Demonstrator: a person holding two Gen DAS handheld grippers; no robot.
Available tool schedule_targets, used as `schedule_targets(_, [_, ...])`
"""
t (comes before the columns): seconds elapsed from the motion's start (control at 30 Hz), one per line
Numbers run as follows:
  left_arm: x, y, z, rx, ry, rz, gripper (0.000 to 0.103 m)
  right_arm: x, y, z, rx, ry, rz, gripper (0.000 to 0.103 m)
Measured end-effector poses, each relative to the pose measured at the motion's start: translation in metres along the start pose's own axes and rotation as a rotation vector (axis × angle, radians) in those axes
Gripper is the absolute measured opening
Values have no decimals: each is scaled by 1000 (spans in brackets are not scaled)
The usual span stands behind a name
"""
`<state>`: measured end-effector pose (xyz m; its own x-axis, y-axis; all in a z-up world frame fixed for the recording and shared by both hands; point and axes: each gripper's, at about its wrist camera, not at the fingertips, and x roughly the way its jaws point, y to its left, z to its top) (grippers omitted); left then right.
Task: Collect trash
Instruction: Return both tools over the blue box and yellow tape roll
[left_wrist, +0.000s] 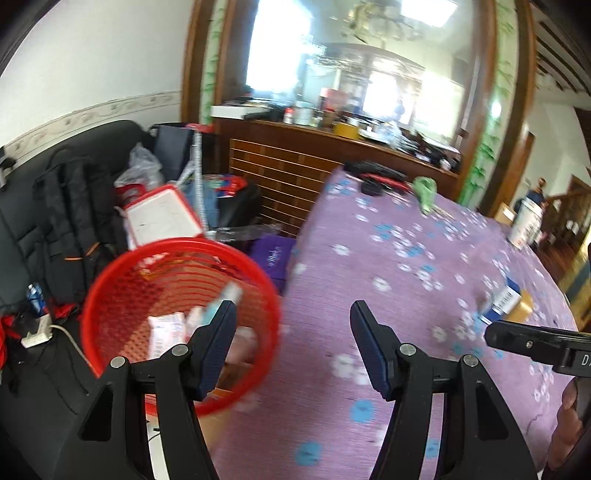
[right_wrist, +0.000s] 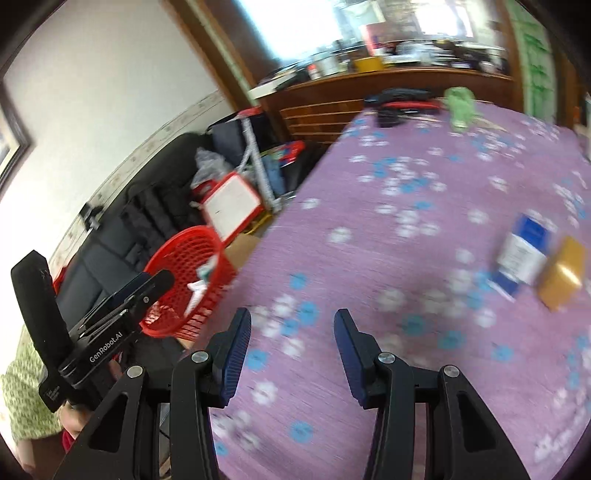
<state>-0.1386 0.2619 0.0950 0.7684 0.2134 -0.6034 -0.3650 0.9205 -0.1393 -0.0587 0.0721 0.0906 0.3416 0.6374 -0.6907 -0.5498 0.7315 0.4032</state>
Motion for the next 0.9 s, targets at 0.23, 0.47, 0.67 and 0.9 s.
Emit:
schedule_targets(0.23, [5, -79, -14, 110, 42, -80, 62, -58, -67, -27, 104, -96, -104, 52])
schedule_targets(0.47, [9, -155, -25, 254, 62, -135, 63, -100, -134, -42, 269, -170, -207, 55])
schedule_targets(0.67, [18, -206, -29, 333, 79, -168, 64, -120, -158, -47, 304, -215, -296, 63])
schedule_targets(0.9, [50, -256, -17, 379, 118, -224, 72, -130, -176, -52, 346, -234, -285, 63])
